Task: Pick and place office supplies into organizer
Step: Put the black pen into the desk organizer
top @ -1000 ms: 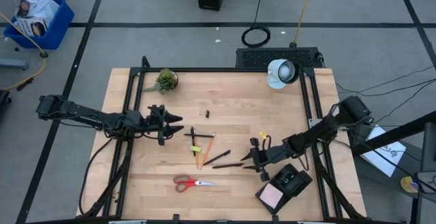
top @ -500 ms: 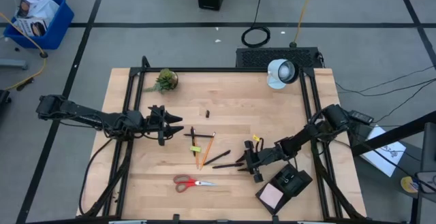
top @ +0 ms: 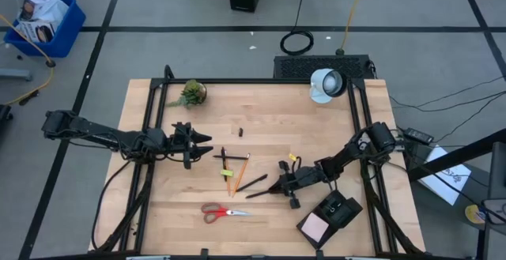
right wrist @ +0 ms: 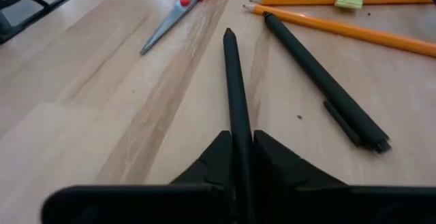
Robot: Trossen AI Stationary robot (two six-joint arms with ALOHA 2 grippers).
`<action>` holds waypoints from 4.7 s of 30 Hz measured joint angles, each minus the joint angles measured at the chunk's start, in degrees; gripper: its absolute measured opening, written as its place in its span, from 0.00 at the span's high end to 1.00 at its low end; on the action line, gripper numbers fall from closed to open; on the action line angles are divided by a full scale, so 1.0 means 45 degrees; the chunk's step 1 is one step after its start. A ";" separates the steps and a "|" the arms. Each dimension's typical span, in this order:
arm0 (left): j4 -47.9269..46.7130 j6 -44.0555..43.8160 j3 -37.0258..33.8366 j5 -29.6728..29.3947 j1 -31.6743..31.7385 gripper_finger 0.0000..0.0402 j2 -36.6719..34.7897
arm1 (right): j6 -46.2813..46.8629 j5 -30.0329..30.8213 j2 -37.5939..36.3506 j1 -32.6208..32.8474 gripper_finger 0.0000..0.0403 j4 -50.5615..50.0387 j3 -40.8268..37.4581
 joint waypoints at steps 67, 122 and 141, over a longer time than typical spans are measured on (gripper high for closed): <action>-0.0973 -1.2263 0.6070 0.6377 0.0118 0.44 0.9674 | -0.7665 0.4094 -0.3673 0.0633 0.90 -0.2459 0.1375; -0.0701 -1.0207 0.6030 0.6576 -0.0130 0.91 1.0144 | -0.9290 0.3594 -0.3888 -0.0481 0.82 -0.1858 0.2679; 0.0704 -0.7154 0.6052 0.5287 -0.0332 0.91 1.0122 | -0.4790 0.4314 -0.7846 0.0311 0.70 0.0371 0.0206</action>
